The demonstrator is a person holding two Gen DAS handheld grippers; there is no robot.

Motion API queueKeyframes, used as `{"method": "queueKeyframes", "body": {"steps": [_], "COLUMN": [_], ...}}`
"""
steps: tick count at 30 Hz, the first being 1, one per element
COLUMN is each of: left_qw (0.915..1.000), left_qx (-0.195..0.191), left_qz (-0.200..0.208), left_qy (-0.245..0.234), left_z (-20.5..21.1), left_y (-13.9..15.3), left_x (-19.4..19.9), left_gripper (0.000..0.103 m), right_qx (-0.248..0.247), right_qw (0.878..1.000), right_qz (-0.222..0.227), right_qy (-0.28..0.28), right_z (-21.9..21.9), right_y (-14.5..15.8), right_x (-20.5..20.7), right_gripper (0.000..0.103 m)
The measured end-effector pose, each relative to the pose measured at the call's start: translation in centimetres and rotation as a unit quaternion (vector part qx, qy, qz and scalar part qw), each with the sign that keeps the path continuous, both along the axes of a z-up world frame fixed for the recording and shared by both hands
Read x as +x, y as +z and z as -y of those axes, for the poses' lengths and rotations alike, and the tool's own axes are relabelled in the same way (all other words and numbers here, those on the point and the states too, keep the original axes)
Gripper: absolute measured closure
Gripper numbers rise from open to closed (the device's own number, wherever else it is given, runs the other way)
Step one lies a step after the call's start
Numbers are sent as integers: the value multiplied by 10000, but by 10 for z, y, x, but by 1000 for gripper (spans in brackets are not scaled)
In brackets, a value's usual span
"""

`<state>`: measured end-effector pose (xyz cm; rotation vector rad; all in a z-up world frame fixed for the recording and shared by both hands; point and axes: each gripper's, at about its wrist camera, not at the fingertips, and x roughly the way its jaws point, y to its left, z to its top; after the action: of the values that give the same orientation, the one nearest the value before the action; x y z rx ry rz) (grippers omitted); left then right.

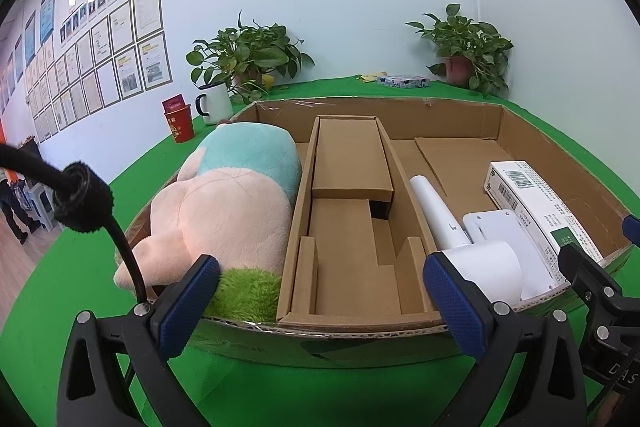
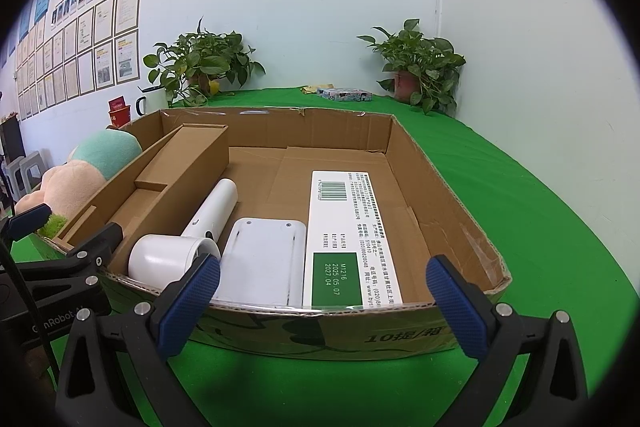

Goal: Organize objects

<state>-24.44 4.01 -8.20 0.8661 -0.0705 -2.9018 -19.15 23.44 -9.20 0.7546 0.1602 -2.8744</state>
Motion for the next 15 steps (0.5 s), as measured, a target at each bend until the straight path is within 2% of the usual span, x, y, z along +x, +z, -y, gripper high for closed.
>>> {"method": "queueKeyframes", "body": {"steps": [15], "left_qw": [10000], "left_qx": [-12], "left_qz": [0], "left_qy": [2], "left_z": [0], "left_y": [0], "left_x": [-1], "left_gripper": [0], "right_qx": [28], "right_qw": [10000], "right_qz": [-1], "right_qy": [-23], "right_z": [1], "right_y": [-1], "right_x": [0], "right_gripper": [1]}}
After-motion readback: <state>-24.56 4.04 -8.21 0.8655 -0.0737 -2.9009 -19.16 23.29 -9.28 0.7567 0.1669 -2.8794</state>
